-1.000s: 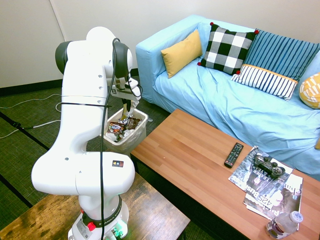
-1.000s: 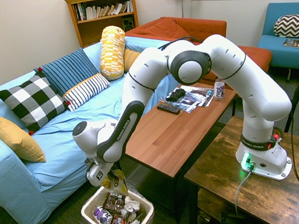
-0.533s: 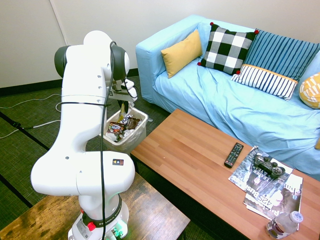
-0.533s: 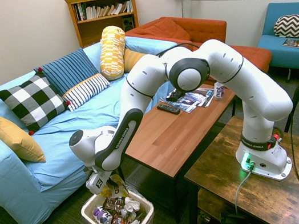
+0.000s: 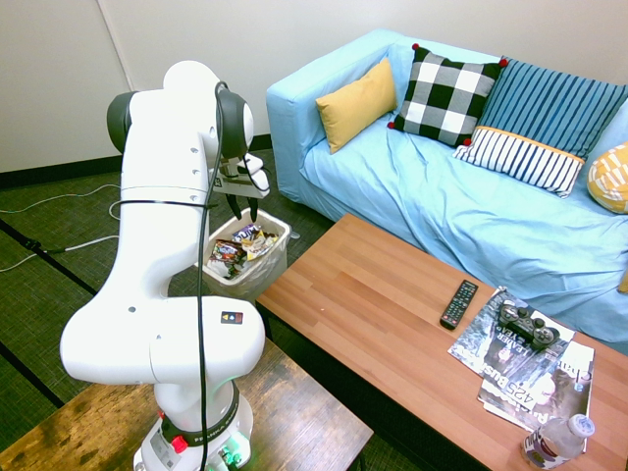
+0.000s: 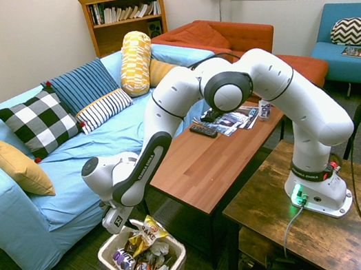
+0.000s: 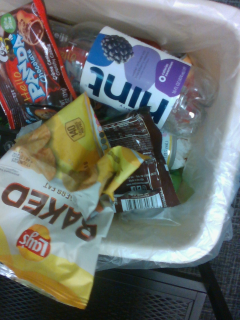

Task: Throw the chip bag in the trash bin

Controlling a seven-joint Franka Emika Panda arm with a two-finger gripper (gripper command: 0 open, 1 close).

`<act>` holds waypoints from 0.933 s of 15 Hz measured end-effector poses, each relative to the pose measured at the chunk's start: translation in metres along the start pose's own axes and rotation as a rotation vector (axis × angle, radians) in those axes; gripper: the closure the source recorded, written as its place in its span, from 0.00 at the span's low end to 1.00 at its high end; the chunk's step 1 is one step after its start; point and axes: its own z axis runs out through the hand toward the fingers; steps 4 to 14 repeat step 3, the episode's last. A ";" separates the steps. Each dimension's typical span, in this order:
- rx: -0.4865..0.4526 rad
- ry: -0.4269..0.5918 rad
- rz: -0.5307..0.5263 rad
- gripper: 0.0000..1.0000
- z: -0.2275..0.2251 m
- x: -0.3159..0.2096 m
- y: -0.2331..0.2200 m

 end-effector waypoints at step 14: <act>-0.001 -0.001 -0.004 0.00 -0.001 -0.002 -0.001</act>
